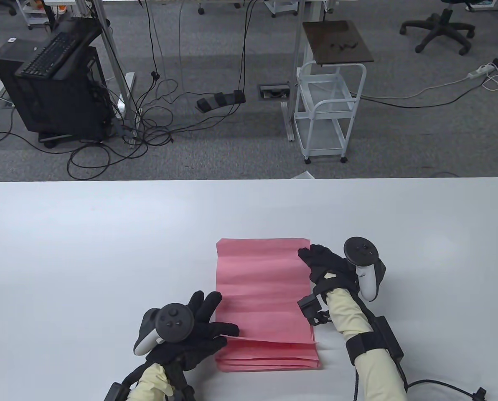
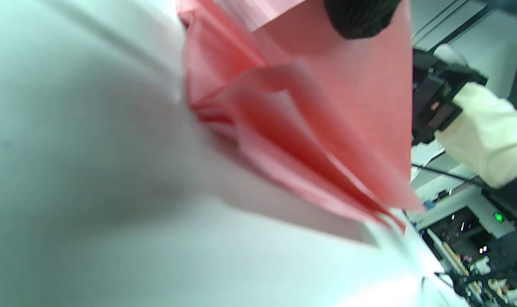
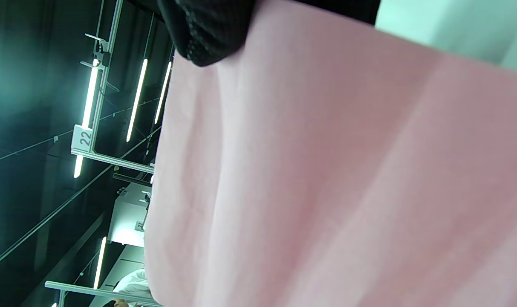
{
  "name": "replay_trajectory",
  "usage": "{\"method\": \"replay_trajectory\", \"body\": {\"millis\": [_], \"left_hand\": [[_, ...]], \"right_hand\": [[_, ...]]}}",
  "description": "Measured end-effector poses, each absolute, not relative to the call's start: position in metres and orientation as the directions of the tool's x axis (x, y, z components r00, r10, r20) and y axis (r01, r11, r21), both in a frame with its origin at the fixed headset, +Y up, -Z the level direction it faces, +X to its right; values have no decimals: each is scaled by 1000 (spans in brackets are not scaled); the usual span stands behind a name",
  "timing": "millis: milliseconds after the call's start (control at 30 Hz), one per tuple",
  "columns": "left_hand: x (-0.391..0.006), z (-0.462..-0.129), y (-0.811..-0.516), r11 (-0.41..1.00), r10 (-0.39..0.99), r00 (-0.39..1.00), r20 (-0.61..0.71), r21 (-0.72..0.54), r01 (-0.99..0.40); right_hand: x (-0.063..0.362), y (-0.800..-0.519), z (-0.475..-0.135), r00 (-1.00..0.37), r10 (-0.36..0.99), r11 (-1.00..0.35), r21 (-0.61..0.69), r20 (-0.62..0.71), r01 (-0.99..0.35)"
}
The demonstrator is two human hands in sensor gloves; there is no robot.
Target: Unfold complexly folded papers and stack
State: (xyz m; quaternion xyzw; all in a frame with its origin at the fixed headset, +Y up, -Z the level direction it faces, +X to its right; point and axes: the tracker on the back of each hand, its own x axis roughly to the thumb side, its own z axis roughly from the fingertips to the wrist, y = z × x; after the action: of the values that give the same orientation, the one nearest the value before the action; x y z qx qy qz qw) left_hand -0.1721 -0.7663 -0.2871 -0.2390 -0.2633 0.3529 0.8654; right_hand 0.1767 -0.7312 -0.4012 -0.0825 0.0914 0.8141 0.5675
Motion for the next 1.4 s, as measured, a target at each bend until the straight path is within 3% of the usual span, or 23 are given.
{"method": "replay_trajectory", "body": {"millis": [167,333,533,667,767,833,900,933,1000,1067,1233,1300,1400], "left_hand": [[-166,-288,-782,538,776,596,206,-709,-456],[-157,-289,-784,572,737,637,227,-712,-407],[-141,-285,-791,654,606,746,274,-706,-271],[-131,-280,-805,705,409,863,297,-703,-93],[-130,-279,-811,687,367,876,312,-726,-29],[-131,-280,-813,670,372,879,300,-742,-30],[-131,-279,-814,670,363,881,302,-742,-22],[-131,-279,-814,672,351,885,305,-740,-12],[-130,-278,-815,678,330,891,311,-735,6],[-129,-278,-816,690,307,897,319,-723,21],[-129,-277,-817,692,284,904,320,-721,38],[-129,-276,-817,692,284,904,318,-721,36],[-129,-276,-816,691,287,904,316,-722,33]], "right_hand": [[175,-741,-402,-367,894,-361,73,-256,-930],[178,-744,-402,-367,890,-361,74,-269,-930],[180,-747,-400,-383,881,-378,74,-277,-923],[179,-752,-398,-402,866,-383,124,-296,-915],[175,-746,-390,-478,854,-455,153,-205,-877],[165,-737,-375,-614,789,-605,123,-40,-786],[145,-734,-351,-755,628,-778,188,191,-600],[130,-739,-333,-787,525,-848,284,324,-448],[106,-757,-306,-806,408,-851,498,429,-166],[91,-777,-289,-804,373,-789,614,464,-12],[95,-803,-288,-833,352,-739,673,426,31],[115,-804,-288,-855,388,-725,686,344,-53],[157,-801,-284,-896,350,-723,687,271,-75]]}}
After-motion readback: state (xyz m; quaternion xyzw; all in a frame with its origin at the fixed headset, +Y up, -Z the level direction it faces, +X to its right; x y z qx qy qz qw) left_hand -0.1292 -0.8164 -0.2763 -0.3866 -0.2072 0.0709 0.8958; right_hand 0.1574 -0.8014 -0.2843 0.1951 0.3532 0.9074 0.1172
